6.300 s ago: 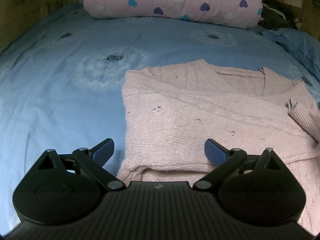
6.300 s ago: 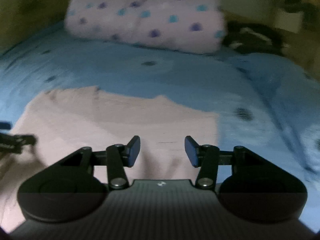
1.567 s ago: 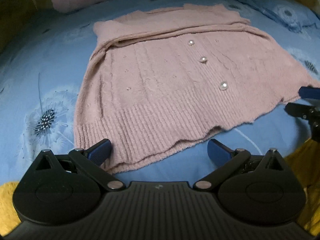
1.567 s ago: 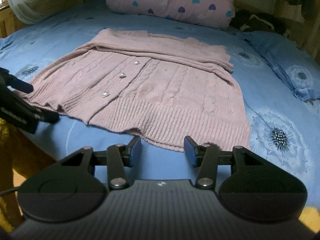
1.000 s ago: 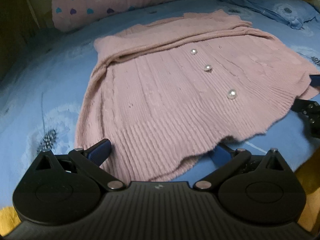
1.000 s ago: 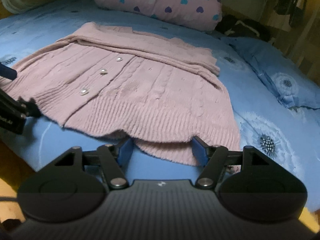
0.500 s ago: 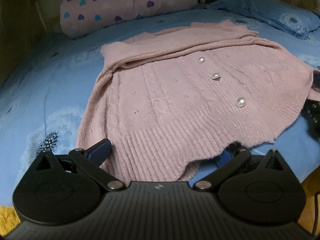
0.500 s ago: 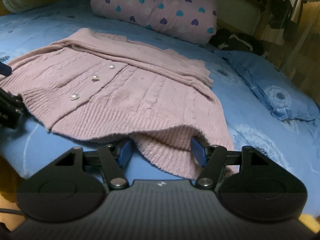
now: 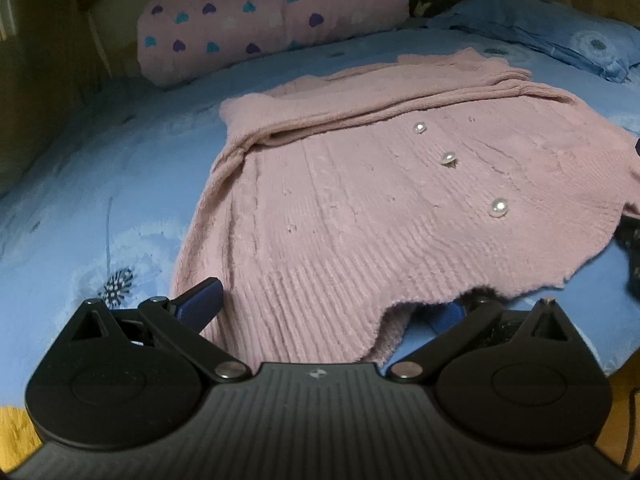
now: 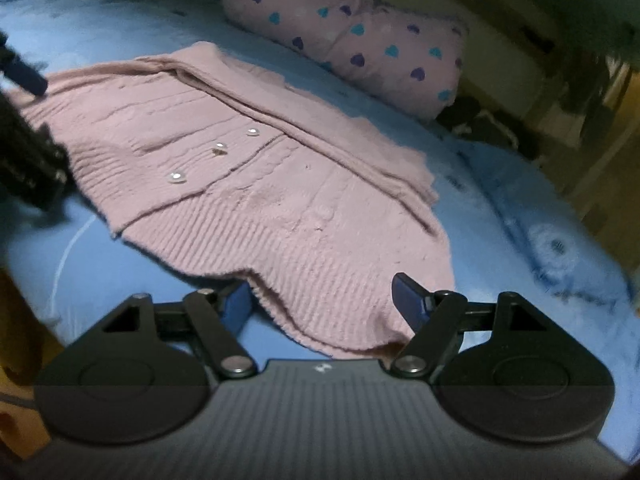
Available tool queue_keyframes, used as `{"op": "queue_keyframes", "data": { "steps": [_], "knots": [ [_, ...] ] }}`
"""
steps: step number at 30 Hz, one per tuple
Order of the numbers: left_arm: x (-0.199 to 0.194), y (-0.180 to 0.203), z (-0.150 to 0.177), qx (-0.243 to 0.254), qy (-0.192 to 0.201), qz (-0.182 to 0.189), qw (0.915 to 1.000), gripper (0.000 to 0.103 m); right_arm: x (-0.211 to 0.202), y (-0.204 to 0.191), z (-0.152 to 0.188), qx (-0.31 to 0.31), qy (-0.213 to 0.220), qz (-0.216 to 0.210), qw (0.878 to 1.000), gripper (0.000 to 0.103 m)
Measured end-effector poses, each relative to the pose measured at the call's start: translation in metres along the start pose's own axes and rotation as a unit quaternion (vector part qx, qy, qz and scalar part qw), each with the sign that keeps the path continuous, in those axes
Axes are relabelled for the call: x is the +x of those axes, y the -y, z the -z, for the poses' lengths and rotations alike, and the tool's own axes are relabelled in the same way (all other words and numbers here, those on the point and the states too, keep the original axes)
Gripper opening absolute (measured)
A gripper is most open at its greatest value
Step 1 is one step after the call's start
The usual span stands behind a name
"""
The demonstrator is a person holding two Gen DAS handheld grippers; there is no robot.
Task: Fold small clothes
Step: 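Grasp the ribbed hem with the left gripper while the right gripper grasps it too, then lift the hem with both grippers and fold it toward the collar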
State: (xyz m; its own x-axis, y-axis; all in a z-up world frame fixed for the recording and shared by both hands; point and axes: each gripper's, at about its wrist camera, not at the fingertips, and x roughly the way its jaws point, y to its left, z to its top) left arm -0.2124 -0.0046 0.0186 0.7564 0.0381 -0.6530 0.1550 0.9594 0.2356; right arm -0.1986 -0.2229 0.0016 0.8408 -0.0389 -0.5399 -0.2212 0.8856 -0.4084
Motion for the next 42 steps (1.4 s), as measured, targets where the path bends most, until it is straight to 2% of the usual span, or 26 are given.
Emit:
{"op": "queue_keyframes", "data": {
  "steps": [2,3,4,5,6,7,9,13,16,20,24,27,31,34,42],
  "knots": [
    [0.0,0.0,0.0,0.004,0.006,-0.004,1.0,0.103,0.002,0.006,-0.001,0.03,-0.007,-0.011,0.999,0.075],
    [-0.001,0.0,0.0,0.006,0.012,-0.007,0.9999,0.097,0.003,0.009,0.0,0.042,-0.01,-0.013,0.999,0.068],
    [-0.003,0.001,0.0,0.008,0.018,-0.011,0.9997,0.085,0.005,0.011,0.001,0.052,-0.012,-0.012,0.999,0.06],
    [-0.005,0.002,-0.001,0.014,0.026,-0.014,0.9995,0.078,0.007,0.013,0.002,0.058,-0.018,-0.009,0.998,0.031],
    [-0.005,0.004,-0.002,0.02,0.03,-0.014,0.9993,0.062,0.01,0.015,0.001,0.066,-0.025,-0.012,0.997,0.012],
    [-0.005,0.004,-0.003,0.021,0.031,-0.01,0.9992,0.046,0.012,0.017,0.001,0.074,-0.028,-0.018,0.997,0.013],
    [-0.005,0.005,-0.006,0.018,0.028,0.006,0.9994,0.03,0.011,0.019,-0.001,0.083,-0.022,-0.021,0.996,0.01],
    [-0.009,0.007,-0.008,0.027,0.041,0.003,0.9988,0.015,0.004,0.021,-0.005,0.086,0.002,-0.009,0.996,0.009],
    [-0.014,0.007,-0.015,0.023,0.051,-0.011,0.9984,0.015,0.001,0.026,-0.01,0.093,0.015,-0.007,0.996,0.008],
    [-0.024,0.005,-0.036,0.023,0.078,-0.032,0.9961,0.015,-0.005,0.037,-0.024,0.111,0.031,-0.028,0.993,0.008],
    [-0.034,0.005,-0.059,0.028,0.103,-0.048,0.9931,0.015,-0.013,0.045,-0.04,0.11,0.058,-0.007,0.992,0.008],
    [-0.034,0.007,-0.071,0.043,0.119,-0.067,0.9897,0.015,-0.011,0.054,-0.052,0.13,0.06,-0.005,0.99,0.008],
    [-0.036,0.004,-0.086,0.032,0.134,-0.065,0.9883,0.015,-0.007,0.061,-0.065,0.14,0.065,0.003,0.988,0.008],
    [-0.036,0.003,-0.1,0.037,0.153,-0.078,0.9844,0.014,-0.003,0.069,-0.077,0.141,0.078,0.009,0.987,0.008],
    [-0.016,-0.013,-0.157,0.018,0.171,-0.077,0.982,0.012,0.017,0.089,-0.123,0.118,0.116,0.032,0.986,0.008]
  ]
}}
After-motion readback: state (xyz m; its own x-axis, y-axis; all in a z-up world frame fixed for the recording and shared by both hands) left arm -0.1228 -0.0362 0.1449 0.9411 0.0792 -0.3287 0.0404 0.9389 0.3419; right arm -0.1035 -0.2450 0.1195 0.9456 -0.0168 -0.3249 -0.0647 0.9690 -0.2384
